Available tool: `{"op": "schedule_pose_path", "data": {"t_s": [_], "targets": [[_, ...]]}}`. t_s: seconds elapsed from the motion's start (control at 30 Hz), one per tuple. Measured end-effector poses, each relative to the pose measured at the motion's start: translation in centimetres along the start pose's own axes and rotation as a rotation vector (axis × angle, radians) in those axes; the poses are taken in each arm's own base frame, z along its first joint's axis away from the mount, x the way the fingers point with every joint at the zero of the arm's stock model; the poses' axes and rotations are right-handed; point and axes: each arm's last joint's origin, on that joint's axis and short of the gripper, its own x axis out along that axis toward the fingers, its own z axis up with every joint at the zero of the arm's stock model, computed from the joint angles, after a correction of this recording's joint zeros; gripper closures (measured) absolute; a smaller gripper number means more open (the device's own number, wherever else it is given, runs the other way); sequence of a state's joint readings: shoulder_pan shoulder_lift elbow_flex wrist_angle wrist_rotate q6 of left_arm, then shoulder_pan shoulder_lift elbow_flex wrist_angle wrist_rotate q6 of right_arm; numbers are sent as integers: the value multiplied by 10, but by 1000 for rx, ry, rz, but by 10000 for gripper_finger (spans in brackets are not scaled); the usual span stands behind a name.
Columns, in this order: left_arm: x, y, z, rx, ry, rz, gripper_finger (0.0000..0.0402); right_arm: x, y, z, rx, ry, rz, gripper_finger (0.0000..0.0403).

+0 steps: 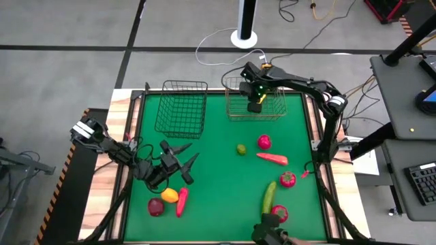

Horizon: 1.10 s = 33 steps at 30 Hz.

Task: Sort produce into baskets
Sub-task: Put the eggplant into the gold wire basket

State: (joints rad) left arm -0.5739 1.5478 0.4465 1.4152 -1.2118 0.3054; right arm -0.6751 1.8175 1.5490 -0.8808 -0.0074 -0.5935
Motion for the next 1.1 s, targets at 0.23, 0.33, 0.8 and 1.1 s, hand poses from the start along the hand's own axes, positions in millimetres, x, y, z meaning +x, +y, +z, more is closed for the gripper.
{"op": "schedule_pose_path", "data": {"t_s": [0.23, 0.33, 0.8, 1.1], "targets": [[0, 0, 0, 4, 1, -1, 199, 0, 1, 4, 24, -28, -14, 369], [0, 0, 0, 4, 2, -1, 199, 1, 1, 4, 47, -28, -14, 369], [0, 0, -1, 5, 2, -1, 199, 1, 1, 3, 246, 2, -54, 369], [0, 0, -1, 5, 2, -1, 199, 1, 1, 3, 261, -2, -56, 369]]}}
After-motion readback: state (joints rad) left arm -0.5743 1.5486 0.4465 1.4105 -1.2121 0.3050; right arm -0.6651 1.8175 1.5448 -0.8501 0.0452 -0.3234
